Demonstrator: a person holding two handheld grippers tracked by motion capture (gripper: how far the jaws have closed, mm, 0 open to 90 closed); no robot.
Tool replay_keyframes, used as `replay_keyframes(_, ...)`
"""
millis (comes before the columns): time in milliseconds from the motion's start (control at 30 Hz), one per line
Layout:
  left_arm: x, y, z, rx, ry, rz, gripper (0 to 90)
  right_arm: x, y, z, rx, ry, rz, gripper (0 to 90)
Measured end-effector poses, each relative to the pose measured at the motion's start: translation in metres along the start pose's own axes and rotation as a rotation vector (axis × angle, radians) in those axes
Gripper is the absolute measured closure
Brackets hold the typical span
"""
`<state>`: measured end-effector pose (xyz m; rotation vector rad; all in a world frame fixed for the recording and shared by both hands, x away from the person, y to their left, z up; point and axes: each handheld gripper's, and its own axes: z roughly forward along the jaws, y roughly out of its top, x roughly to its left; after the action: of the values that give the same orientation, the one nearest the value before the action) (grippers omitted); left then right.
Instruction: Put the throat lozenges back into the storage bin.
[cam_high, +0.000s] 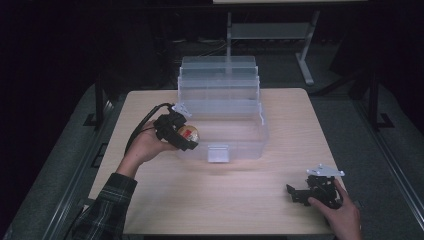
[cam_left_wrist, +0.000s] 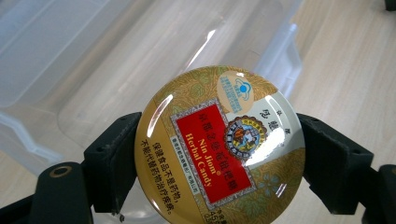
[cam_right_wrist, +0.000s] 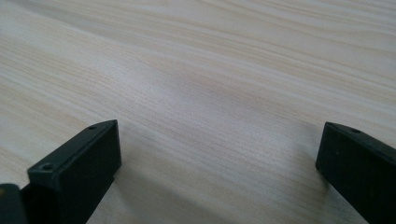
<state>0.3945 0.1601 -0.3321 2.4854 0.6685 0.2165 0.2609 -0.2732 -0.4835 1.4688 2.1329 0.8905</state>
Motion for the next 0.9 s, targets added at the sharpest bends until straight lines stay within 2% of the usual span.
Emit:
replay_keyframes(233,0.010,0.002,0.003,0.004,0.034,-0.027,19.5,0.000,0.000,0.000,0.000,0.000,0.000,0.0)
replay_keyframes(533,0.025,0.001,0.009,0.006,0.054,-0.074,19.5,0.000,0.000,0.000,0.000,0.000,-0.001,0.0)
replay_keyframes(900,0.040,0.000,0.019,0.012,0.078,-0.106,19.5,0.000,0.000,0.000,0.000,0.000,0.000,0.0)
